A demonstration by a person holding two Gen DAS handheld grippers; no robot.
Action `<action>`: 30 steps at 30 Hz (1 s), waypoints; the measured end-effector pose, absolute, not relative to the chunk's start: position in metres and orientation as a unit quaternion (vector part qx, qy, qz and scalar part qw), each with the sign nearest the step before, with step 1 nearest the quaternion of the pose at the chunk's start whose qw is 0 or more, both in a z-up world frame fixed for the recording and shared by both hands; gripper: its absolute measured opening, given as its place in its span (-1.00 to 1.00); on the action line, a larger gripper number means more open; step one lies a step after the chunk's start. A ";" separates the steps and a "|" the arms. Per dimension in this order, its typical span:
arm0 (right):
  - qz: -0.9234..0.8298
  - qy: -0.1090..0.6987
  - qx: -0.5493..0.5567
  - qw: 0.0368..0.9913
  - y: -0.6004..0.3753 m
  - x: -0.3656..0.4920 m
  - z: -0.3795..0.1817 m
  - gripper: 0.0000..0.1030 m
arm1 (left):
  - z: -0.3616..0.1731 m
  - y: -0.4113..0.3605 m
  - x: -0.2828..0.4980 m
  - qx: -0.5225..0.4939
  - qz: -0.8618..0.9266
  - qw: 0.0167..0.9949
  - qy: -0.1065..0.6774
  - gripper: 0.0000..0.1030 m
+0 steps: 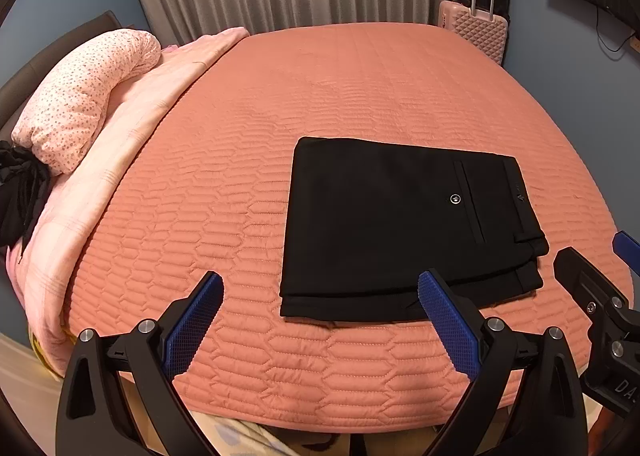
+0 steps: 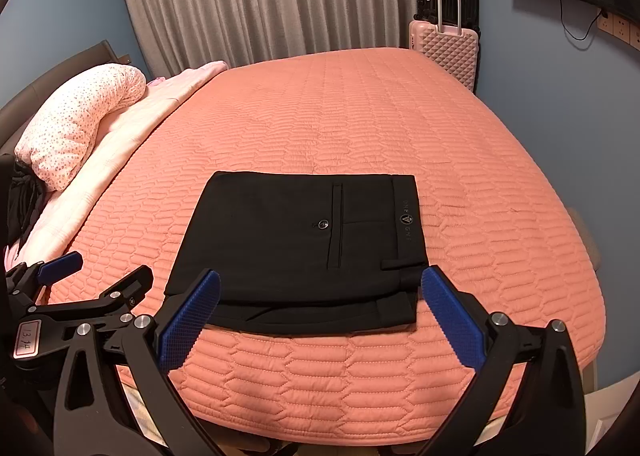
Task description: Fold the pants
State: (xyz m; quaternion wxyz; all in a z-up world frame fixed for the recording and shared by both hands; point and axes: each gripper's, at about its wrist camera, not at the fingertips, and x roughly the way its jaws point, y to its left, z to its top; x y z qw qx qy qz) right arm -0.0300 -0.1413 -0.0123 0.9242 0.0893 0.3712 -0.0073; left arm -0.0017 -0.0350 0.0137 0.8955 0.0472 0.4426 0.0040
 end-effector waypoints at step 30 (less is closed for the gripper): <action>-0.011 0.370 0.092 0.924 -0.143 -0.031 -0.011 0.91 | 0.009 -0.036 -0.005 0.056 -0.003 0.894 0.444 0.88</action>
